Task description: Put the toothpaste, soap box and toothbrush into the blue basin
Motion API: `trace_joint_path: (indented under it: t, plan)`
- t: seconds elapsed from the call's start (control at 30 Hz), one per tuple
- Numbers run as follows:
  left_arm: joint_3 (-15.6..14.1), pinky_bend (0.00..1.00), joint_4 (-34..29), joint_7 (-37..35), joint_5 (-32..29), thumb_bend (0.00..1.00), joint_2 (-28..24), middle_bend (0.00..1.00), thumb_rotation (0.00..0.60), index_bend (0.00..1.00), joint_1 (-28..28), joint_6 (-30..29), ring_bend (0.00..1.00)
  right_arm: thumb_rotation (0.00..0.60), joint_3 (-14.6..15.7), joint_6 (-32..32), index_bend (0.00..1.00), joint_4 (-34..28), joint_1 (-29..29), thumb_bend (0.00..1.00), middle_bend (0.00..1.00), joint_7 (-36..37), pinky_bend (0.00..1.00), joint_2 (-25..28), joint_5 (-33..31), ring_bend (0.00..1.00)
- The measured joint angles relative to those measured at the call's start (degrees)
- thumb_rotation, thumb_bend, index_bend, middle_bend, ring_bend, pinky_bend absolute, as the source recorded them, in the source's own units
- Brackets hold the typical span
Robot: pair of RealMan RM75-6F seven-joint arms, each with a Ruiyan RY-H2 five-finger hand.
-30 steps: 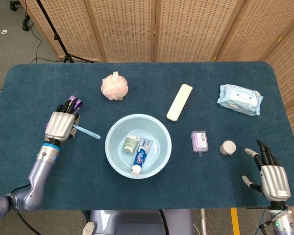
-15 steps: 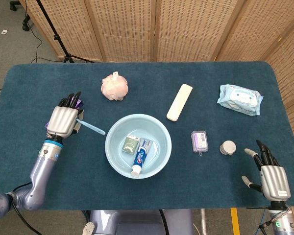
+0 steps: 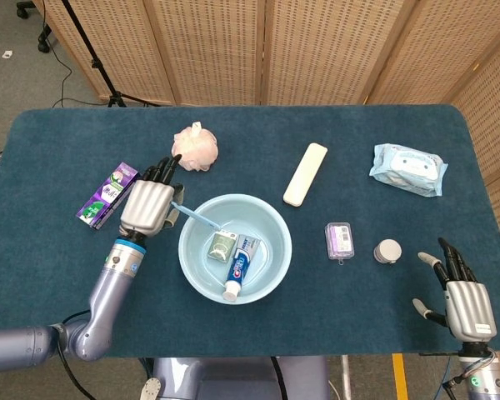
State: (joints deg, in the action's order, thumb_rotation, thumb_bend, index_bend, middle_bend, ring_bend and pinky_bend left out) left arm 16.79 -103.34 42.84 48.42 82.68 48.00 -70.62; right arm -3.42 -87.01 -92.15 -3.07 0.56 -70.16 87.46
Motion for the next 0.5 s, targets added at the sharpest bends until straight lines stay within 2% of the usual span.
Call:
trace_joint_path:
  t: [0.33, 0.4, 0.5]
  plan:
    - [0.1, 0.17, -3.1, 4.63, -0.24, 0.39, 6.52, 0.0, 0.6, 0.68, 3.9, -2.34, 0.02, 0.6, -0.28, -0.07, 0.21, 0.06, 0.09, 0.2, 0.0, 1.99, 0.21, 0.76, -0.33, 0.0]
    - [-0.34, 0.17, -3.68, 5.69, -0.47, 0.38, 7.75, 0.0, 0.6, 0.65, 4.53, -2.59, 0.02, 0.6, -0.32, -0.15, 0.21, 0.04, 0.13, 0.2, 0.0, 2.42, 0.21, 0.95, -0.35, 0.0]
    - [-1.12, 0.17, -4.38, 7.2, -1.1, 0.36, 8.75, 0.0, 0.6, 0.53, 5.17, -3.01, 0.02, 0.6, -0.35, -0.21, 0.21, 0.0, 0.18, 0.2, 0.0, 2.72, 0.21, 1.12, -0.36, 0.0]
